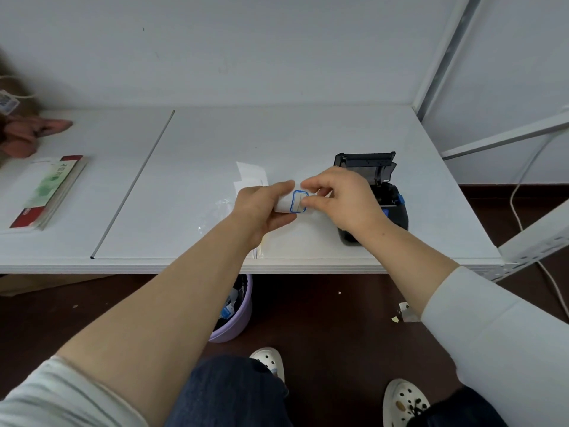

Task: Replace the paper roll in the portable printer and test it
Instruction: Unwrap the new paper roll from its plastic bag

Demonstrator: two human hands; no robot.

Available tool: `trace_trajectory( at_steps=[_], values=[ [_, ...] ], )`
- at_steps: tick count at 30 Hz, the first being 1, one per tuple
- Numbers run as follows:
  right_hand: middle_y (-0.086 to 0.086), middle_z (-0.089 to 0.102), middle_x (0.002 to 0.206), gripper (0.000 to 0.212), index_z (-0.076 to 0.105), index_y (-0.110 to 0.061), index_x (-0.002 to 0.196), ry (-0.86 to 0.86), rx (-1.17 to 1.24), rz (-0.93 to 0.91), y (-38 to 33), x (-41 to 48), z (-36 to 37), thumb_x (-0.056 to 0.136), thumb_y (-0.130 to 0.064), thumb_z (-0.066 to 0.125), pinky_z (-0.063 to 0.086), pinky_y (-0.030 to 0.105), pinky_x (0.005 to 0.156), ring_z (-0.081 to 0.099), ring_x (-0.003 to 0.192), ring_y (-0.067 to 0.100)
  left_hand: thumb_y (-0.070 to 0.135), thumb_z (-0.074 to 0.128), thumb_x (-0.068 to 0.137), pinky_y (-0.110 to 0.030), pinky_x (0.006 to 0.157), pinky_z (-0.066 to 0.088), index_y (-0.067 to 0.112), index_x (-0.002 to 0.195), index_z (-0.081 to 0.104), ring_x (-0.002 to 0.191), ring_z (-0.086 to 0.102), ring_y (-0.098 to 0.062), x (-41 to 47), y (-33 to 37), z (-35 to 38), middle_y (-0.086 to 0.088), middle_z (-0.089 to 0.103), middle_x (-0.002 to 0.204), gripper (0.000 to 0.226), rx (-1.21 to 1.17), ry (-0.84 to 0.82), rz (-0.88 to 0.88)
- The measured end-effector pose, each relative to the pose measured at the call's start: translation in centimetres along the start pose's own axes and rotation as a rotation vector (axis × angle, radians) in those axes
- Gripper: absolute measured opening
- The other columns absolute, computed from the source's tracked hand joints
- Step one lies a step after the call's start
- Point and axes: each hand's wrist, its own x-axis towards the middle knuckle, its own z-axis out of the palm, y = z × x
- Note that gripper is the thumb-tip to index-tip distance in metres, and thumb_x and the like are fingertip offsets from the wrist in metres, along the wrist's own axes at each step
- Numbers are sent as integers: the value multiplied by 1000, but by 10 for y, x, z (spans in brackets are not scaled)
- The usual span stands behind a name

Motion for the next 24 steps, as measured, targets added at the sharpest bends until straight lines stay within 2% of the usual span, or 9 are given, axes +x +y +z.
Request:
trace_trajectory(
  at_steps=[4, 7, 10, 14, 17, 24],
  values=[
    [8, 64, 102, 22, 71, -11, 101, 7, -87, -8, -5, 2, -1, 79, -14, 69, 46, 30, 83, 59, 86, 18, 21, 72, 80, -34, 76, 60, 6, 85, 63, 80, 69, -25, 0, 0, 2, -12, 67, 87, 19, 41, 19, 25],
    [7, 67, 99, 19, 71, -10, 97, -10, -107, 27, -8, 5, -2, 78, -14, 71, 48, 32, 85, 61, 89, 19, 22, 74, 79, -33, 75, 61, 5, 88, 64, 79, 69, -24, 2, 0, 2, -11, 67, 87, 22, 67, 32, 42],
    [3, 66, 87, 14, 72, -9, 91, -65, -113, 60, -10, 10, -5, 79, -14, 70, 46, 26, 77, 56, 80, 14, 22, 76, 77, -32, 73, 61, 1, 101, 65, 76, 69, -21, 4, -1, 1, -9, 67, 86, 34, 96, 39, 59],
    [-2, 61, 79, 9, 71, -10, 88, -120, -95, 49, -9, 11, -6, 81, -15, 67, 44, 26, 72, 54, 77, 13, 26, 76, 77, -33, 74, 61, 4, 105, 65, 77, 69, -20, 4, -1, 1, -8, 67, 90, 38, 89, 39, 55],
    [-7, 58, 72, 8, 69, -9, 88, -96, -63, 35, -8, 10, -5, 82, -15, 66, 42, 23, 67, 53, 74, 12, 30, 73, 80, -31, 73, 61, 11, 107, 66, 78, 68, -18, 4, -2, 0, -7, 67, 93, 34, 68, 15, 41],
    [-4, 62, 83, 6, 66, -12, 88, -66, -20, -1, -7, 5, -5, 84, -16, 65, 46, 26, 76, 56, 79, 12, 38, 71, 80, -32, 76, 60, 8, 99, 66, 77, 68, -23, 4, -4, -5, -6, 66, 88, 35, 126, 35, 23]
  ],
)
